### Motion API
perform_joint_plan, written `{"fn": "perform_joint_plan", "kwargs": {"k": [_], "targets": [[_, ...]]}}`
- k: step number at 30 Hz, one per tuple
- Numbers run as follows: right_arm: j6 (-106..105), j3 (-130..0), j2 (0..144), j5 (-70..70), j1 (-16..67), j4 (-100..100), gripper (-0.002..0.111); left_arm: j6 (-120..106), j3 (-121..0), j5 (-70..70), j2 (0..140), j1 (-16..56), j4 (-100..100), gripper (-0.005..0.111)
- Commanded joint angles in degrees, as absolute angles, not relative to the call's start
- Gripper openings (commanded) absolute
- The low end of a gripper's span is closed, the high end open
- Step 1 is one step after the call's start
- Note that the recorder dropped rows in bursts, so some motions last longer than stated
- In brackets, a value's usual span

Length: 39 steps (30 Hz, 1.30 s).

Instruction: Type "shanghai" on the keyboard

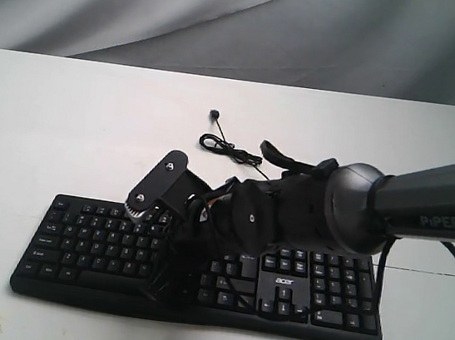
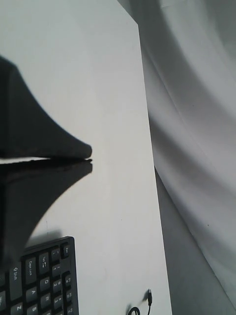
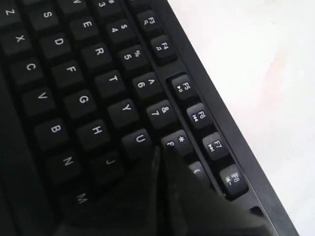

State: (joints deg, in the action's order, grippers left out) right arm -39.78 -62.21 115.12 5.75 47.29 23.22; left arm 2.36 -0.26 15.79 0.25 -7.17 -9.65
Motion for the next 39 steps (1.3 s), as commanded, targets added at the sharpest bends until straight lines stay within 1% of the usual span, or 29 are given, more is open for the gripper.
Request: {"fn": "perform_joint_plan", "kwargs": {"k": [1, 9, 14, 18, 23, 27, 33, 39], "targets": [[-40.04, -61.82, 116.24, 5.56, 47.44, 23.11, 0.0, 2.62, 0.0, 15.22, 0.0, -6.75, -9.55, 0.0], [-40.04, -61.94, 113.8, 5.84, 47.44, 22.73, 0.0, 2.62, 0.0, 15.22, 0.0, -6.75, -9.55, 0.0], [-40.04, -61.45, 108.01, 7.37, 47.2, 22.23, 0.0, 2.62, 0.0, 15.22, 0.0, -6.75, -9.55, 0.0], [-40.04, -58.01, 101.67, 6.75, 47.11, 22.68, 0.0, 2.62, 0.0, 15.22, 0.0, -6.75, -9.55, 0.0], [-37.97, -49.37, 89.61, 6.64, 46.04, 23.59, 0.0, 2.62, 0.0, 15.22, 0.0, -6.75, -9.55, 0.0], [-36.99, -39.72, 79.14, 5.81, 45.12, 27.36, 0.0, 2.62, 0.0, 15.22, 0.0, -6.75, -9.55, 0.0], [-36.99, -26.1, 64.12, -3.06, 45.12, 32.94, 0.0, 2.62, 0.0, 15.22, 0.0, -6.75, -9.55, 0.0], [-36.99, -17.83, 52.65, -10.05, 45.12, 36.76, 0.0, 2.62, 0.0, 15.22, 0.0, -6.75, -9.55, 0.0]]}}
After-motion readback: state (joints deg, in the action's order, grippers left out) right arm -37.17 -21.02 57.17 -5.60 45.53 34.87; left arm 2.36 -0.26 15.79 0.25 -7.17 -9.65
